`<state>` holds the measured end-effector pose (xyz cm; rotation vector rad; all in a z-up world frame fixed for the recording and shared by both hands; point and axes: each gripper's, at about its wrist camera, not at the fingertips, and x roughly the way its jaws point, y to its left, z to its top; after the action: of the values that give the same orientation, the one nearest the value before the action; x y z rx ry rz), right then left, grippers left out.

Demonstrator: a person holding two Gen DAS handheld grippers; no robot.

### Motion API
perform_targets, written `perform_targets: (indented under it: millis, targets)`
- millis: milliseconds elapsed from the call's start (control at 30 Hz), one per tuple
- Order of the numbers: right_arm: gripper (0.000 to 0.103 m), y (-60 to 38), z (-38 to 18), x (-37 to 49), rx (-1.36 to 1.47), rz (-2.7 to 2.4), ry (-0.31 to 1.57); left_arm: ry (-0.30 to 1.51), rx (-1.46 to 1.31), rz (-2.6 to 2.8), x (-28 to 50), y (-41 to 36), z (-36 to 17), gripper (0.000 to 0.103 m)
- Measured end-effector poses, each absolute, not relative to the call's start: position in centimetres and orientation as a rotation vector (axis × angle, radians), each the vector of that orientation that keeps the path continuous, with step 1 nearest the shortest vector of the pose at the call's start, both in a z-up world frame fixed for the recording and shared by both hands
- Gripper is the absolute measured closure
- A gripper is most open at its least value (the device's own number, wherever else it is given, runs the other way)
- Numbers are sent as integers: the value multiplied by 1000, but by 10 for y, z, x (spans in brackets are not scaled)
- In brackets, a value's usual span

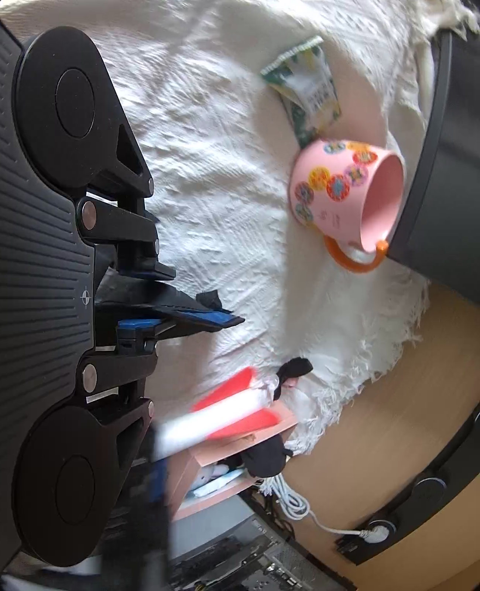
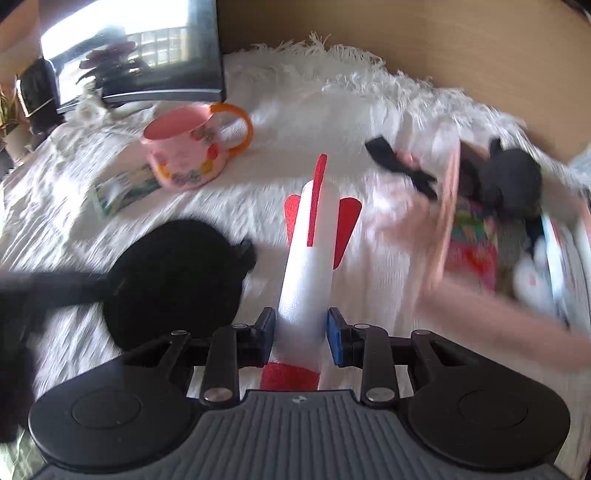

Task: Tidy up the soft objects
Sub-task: 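Grasp the white-and-red rocket toy with the right gripper while the left holds the mask, then lift the rocket toy and the eye mask off the blanket with both grippers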

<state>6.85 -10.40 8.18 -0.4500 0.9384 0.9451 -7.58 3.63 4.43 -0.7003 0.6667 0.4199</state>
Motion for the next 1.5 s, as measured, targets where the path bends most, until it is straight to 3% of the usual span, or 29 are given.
perform_targets:
  millis: [233,333,400,600,967,1033,1100,1167,1500]
  targets:
    - [73,-150,56,51,-484,851,936,737,-640,357,-41,28,34,81]
    - [58,-163,43,44,-524,812,897,770,-592,321,-24,20,31,79]
    - [43,-170,40,38,-542,795,834,777,-565,313,-14,16,28,77]
    - [37,-190,37,44,-426,769,864,755,-539,319,4,14,28,75]
    - [38,-189,40,42,-428,757,842,793,-526,260,19,5,29,78]
    - [47,-188,40,46,-420,763,827,804,-503,246,22,0,31,78]
    - [67,-184,39,48,-432,784,838,814,-455,226,25,-9,36,78]
    - [72,-183,39,46,-442,806,835,819,-417,203,28,-18,40,78]
    - [73,-187,37,38,-447,830,789,865,-508,109,47,-25,25,75]
